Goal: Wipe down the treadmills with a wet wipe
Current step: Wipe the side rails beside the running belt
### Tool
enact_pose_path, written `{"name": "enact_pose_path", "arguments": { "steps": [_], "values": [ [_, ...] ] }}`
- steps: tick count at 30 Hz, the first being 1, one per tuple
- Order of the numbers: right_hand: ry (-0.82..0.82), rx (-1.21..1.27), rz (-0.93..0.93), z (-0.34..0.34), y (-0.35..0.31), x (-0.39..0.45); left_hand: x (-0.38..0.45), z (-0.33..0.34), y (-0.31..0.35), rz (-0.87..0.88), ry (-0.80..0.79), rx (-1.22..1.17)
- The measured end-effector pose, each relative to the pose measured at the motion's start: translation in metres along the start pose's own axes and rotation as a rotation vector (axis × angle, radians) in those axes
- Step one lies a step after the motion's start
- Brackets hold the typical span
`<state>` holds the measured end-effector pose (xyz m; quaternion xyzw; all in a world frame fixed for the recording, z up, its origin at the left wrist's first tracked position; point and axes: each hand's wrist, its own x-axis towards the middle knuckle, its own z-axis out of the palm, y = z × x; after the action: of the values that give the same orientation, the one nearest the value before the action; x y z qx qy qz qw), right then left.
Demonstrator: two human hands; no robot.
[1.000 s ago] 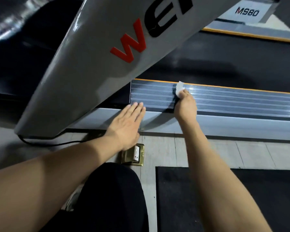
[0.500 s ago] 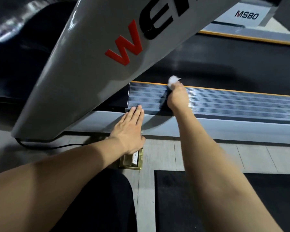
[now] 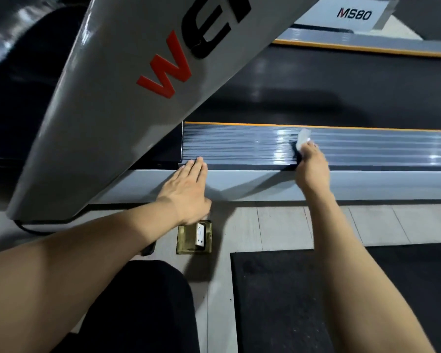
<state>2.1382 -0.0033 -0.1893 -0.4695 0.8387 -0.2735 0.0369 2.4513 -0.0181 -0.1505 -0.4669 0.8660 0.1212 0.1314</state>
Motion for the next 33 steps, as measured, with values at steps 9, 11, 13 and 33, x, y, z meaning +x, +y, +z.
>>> {"name": "enact_pose_path", "arguments": {
  "steps": [9,11,13,33],
  "values": [
    [-0.188,0.234,-0.37,0.072,-0.127,-0.072,0.035,0.004,0.016,0.171,0.282,0.024],
    [-0.227,0.201,-0.433,0.064,-0.117,-0.065,0.04,0.016,0.013,0.169,0.289,0.019],
    [-0.234,0.14,-0.408,0.048,-0.092,-0.056,0.041,0.031,0.007,0.199,0.336,0.053],
    [-0.191,0.06,-0.132,0.036,-0.058,-0.036,0.085,0.021,0.057,0.286,0.284,0.067]
  ]
}}
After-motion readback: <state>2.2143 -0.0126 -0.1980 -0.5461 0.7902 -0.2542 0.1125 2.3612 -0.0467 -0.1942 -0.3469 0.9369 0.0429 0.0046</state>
